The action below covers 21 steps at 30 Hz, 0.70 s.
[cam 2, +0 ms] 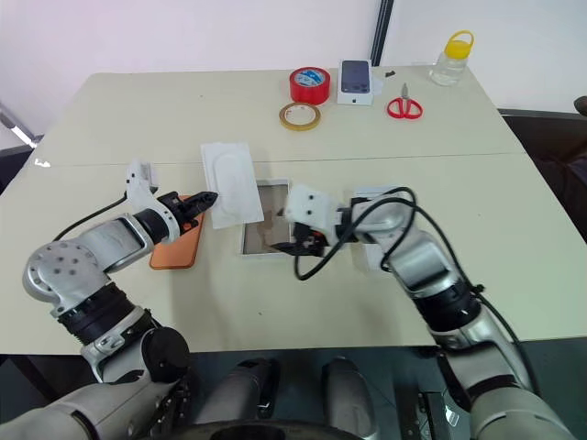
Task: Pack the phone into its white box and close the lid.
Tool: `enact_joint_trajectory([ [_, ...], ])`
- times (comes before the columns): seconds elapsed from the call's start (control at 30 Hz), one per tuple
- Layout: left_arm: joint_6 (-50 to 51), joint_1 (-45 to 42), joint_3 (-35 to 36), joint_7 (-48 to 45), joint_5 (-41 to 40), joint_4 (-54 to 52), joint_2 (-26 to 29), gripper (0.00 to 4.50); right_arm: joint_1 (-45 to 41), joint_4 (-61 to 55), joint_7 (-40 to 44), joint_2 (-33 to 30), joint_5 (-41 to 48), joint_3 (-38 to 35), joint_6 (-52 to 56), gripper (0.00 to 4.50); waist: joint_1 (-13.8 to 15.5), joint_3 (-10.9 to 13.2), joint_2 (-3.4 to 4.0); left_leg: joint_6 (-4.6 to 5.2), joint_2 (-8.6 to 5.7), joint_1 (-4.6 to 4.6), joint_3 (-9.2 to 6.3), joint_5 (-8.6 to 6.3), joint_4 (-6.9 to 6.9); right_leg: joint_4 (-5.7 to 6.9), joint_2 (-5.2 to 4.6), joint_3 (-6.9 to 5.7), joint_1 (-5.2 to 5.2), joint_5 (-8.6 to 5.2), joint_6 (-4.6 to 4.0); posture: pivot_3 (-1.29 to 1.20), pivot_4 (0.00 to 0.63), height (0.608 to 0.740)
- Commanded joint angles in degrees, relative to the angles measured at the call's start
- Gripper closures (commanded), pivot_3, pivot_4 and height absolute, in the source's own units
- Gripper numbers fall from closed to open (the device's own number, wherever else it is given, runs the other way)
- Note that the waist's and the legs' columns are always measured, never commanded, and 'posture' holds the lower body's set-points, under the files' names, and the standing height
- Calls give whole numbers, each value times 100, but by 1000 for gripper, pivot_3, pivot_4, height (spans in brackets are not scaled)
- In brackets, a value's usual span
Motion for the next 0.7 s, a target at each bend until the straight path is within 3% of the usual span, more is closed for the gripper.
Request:
enact_joint_trajectory([
  [0.03, 49, 42, -244, 122, -183, -199, -152, 4500, 68, -115, -43, -154, 128, -289, -59, 1213, -18, 0, 0, 0, 1, 0, 1, 0, -1, 1, 0, 1, -1, 0, 0, 0, 150, 740],
  [0.2, 49, 222, -585, 316, -240, -267, -440, 4500, 81, 112, -213, -244, 23, -376, -138, 1213, -6, 1, -1, 0, 2, 0, 2, 0, -1, 2, 1, 3, -1, 0, 0, 0, 150, 740],
  [0.57, 49, 563, -861, 566, -532, -277, -493, 4500, 22, 186, -385, -168, 34, -315, -193, 1213, 4, 1, -2, 0, 1, 0, 3, 0, 0, 1, 1, 3, 0, 0, 0, 0, 150, 740],
  [0.6, 49, 567, -851, 575, -564, -278, -502, 3869, 20, 182, -389, -168, 35, -313, -191, 1172, 4, 1, -2, 0, 1, 0, 2, 0, -1, 1, 1, 2, 0, 0, 0, 0, 150, 740],
  [0.63, 49, 567, -841, 583, -590, -279, -508, 3594, 19, 178, -394, -169, 35, -310, -191, 1172, 2, 1, -2, 0, 1, 0, 2, 0, -1, 1, 1, 2, 0, 0, 0, 0, 150, 740],
  [0.7, 49, 561, -824, 592, -643, -287, -507, 2584, 14, 175, -403, -175, 35, -305, -192, 1172, 2, 1, -2, 0, 1, 0, 3, 0, -1, 1, 1, 2, 0, 0, 0, 0, 150, 740],
])
